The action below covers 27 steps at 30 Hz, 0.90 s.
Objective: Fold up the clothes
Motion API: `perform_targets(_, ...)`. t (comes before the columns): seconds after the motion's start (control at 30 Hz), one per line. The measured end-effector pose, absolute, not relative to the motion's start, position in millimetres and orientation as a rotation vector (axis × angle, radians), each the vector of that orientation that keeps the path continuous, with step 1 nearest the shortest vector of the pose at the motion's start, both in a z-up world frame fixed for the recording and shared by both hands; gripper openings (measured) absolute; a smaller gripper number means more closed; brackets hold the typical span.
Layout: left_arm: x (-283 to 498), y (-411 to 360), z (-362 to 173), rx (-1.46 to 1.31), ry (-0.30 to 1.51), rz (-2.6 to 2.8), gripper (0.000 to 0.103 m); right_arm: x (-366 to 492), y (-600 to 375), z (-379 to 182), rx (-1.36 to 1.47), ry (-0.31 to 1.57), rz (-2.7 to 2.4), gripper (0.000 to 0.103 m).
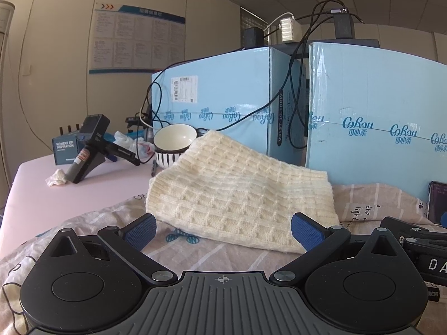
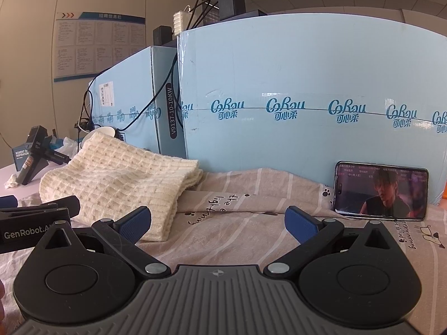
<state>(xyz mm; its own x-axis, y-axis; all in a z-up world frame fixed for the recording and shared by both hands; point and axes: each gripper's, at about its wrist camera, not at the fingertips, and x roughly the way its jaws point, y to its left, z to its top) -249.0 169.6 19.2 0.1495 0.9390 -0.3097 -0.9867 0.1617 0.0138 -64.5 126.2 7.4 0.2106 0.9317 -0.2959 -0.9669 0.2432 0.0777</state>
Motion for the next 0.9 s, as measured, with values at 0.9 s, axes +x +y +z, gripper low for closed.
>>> perform_targets(0.9, -248.1, 169.7, 19.2, -0.211, 0.277, 1.391, 0.103, -65.0, 126.4, 6.9, -0.139, 0.314, 1.33, 0.103)
